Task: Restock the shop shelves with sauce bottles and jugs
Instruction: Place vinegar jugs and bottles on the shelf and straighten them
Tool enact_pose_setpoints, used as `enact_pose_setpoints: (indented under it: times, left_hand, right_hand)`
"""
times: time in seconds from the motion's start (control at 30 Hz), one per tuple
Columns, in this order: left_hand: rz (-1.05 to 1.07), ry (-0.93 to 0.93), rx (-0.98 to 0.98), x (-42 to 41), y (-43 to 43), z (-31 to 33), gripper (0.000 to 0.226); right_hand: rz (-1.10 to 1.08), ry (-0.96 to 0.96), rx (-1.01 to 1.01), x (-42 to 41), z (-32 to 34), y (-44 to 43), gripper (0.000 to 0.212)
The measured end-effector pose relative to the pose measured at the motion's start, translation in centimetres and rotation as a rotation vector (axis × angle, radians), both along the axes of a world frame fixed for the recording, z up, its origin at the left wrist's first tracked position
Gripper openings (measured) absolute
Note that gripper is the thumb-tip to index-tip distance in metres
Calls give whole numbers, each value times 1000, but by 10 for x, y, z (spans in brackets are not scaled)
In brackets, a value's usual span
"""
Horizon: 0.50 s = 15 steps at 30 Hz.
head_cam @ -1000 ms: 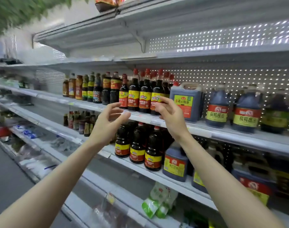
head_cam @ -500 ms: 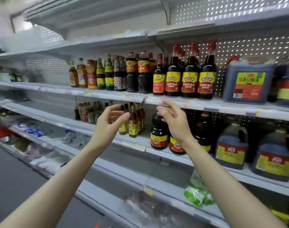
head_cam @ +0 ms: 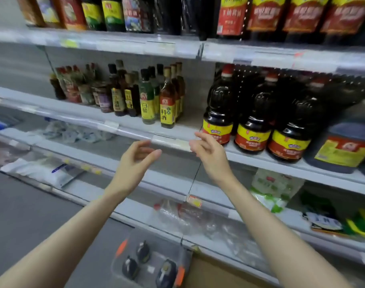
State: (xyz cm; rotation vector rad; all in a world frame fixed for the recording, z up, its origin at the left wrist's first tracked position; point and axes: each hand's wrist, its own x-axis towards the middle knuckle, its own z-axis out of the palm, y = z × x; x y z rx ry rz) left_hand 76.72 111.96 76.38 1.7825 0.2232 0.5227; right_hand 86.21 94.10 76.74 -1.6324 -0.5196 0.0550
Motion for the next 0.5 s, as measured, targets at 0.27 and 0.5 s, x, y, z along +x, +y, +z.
enact_pose_setpoints:
  times: [0.27,0.5]
  left_hand:
    - [-89,295,-102,74,61,-145,43]
    - [-129,565,-212,89,93,-290,30]
  right_hand:
    - [-118,309,-98,50,-166,60,29]
    - [-215,517,-234,39,-309,88,22]
